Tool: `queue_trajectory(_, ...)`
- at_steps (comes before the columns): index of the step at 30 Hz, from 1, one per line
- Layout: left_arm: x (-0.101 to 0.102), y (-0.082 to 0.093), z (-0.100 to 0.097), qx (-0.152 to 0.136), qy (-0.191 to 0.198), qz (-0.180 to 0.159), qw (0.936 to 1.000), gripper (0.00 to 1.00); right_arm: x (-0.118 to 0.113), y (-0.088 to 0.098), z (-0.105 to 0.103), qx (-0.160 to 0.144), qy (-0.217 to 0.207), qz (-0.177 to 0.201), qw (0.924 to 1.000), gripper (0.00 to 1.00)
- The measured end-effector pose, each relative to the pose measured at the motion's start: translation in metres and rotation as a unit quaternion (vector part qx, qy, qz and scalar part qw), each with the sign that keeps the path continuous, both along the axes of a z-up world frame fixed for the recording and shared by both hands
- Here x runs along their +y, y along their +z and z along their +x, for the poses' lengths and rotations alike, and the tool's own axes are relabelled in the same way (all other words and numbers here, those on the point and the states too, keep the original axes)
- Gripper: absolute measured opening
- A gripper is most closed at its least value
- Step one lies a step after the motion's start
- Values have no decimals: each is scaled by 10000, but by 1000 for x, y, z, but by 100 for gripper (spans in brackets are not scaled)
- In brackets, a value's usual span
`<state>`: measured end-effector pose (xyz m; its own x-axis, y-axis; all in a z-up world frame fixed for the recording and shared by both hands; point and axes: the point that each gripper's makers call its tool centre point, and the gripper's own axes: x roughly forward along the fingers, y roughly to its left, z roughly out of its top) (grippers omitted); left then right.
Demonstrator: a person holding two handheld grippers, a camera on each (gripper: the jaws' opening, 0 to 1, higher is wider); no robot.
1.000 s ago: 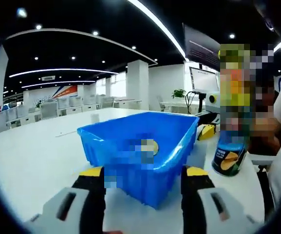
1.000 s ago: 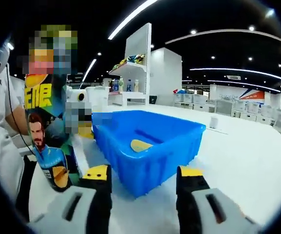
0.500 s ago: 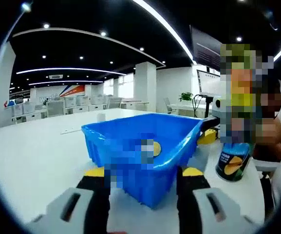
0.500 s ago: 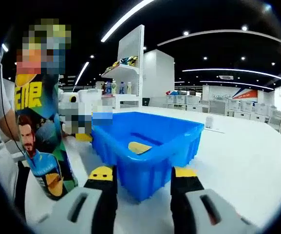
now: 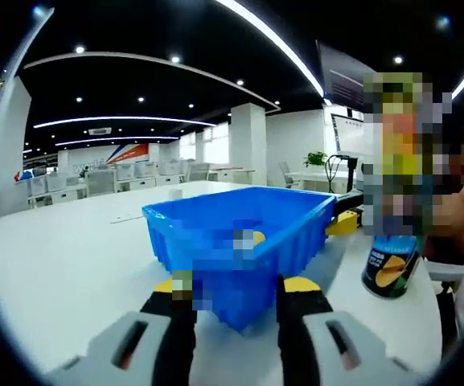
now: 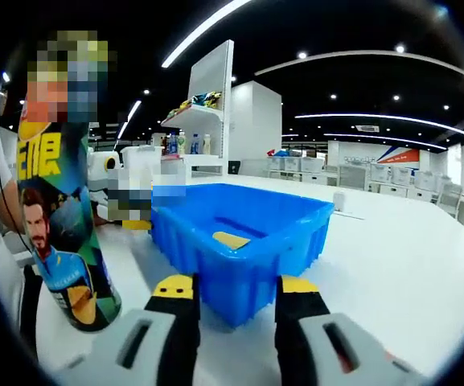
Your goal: Open the lid of the chip container on the table, take out the chips, place them into the box in front of the container, and close the lid
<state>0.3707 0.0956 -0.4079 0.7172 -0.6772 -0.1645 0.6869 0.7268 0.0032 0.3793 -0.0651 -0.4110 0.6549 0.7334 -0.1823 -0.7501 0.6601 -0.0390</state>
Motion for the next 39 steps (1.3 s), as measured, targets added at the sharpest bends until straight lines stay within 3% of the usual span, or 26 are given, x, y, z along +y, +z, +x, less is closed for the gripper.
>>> queue_trajectory(15,2,-1,-3,-114,21,167,9998,37,4,-1,-3,-203,76,-198,9996,33)
queue_trajectory(20,3,1,-4,-235,45,284,9993,37,7,1,-4,-355,66,-457,9983,33)
queue_trajectory(26,6,11,-2,-365,78,245,9990,37,9,11,2,-385,106,-391,9984,32)
queue_trajectory(39,12,45,31,-606,116,233,9978,37,16,43,34,-613,107,-348,9975,32)
